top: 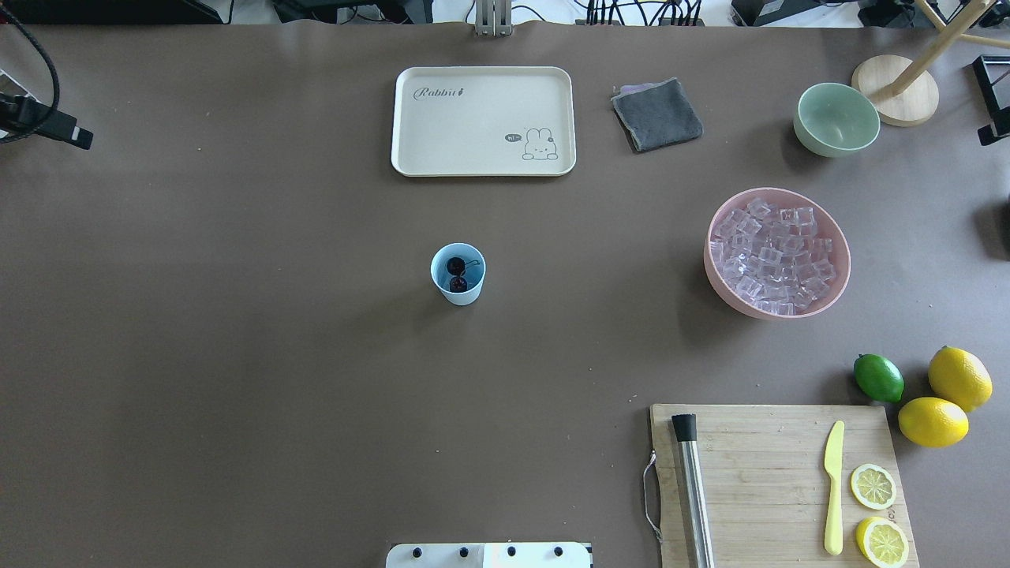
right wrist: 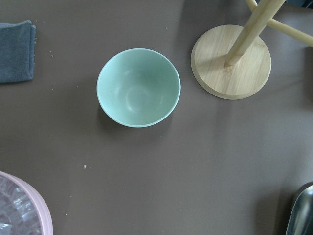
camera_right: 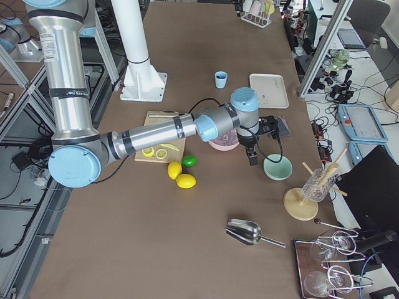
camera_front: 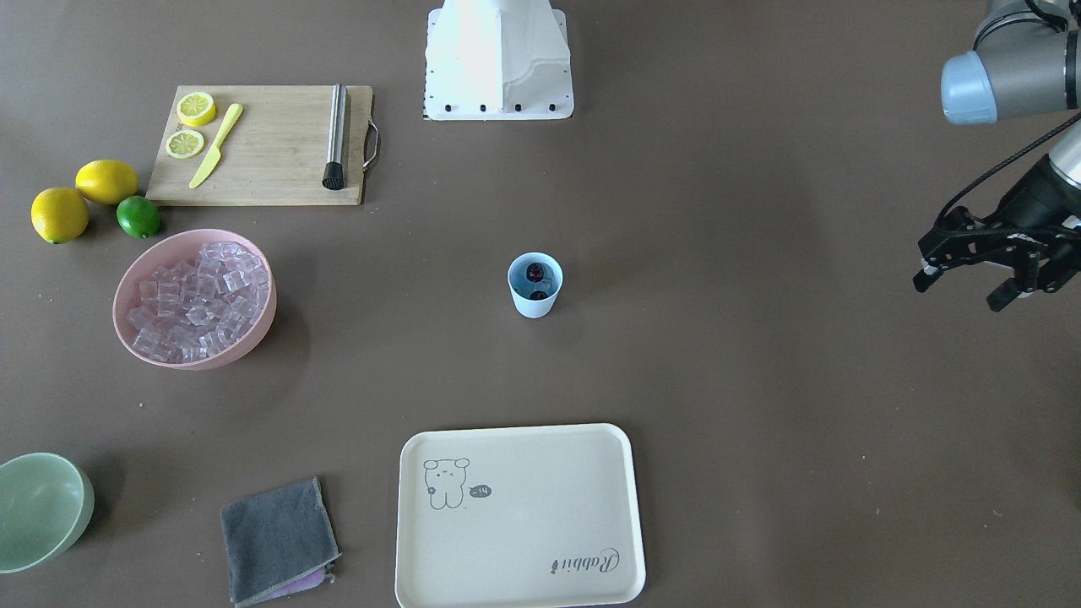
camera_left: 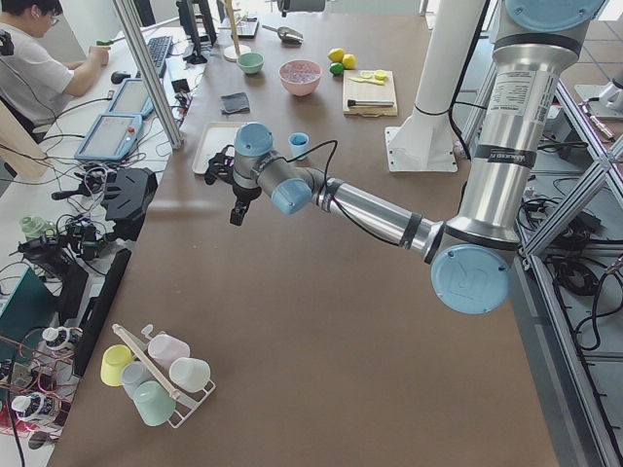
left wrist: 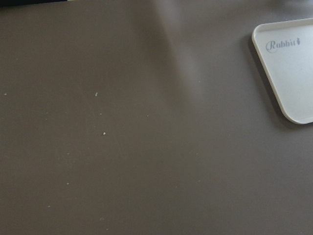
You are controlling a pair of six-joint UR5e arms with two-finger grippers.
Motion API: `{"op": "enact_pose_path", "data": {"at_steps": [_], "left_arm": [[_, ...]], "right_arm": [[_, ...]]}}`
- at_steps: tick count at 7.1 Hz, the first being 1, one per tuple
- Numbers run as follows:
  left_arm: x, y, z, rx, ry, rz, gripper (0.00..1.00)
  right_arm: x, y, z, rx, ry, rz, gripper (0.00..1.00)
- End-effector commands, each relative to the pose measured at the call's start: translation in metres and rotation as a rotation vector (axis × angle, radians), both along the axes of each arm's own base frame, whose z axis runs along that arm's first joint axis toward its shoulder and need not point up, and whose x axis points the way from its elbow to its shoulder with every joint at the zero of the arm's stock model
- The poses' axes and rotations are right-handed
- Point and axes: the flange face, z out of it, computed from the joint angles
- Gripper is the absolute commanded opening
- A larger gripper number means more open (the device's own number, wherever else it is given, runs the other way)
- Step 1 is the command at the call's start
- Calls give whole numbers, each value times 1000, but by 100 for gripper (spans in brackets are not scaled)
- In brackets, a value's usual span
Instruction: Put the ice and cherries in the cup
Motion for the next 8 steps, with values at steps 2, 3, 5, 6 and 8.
{"op": "enact_pose_path", "data": {"at_steps": [2, 3, 5, 6, 8], "left_arm": [[-88, 2, 64, -190, -37, -98, 98], [-101, 9, 72, -207, -29, -116, 98], [-127, 11, 75, -207, -15, -144, 98], [-133, 24, 96, -214, -37, -130, 98], [-148, 16, 114, -301, -46, -153, 98]], "right_arm": [[14, 34, 47, -44, 47, 24, 100], [15, 41, 57, -51, 45, 16, 100], [17, 44, 64, -70, 59, 29, 100], [17, 44, 63, -67, 60, 30, 100], [14, 31, 43, -39, 46, 35, 100]]}}
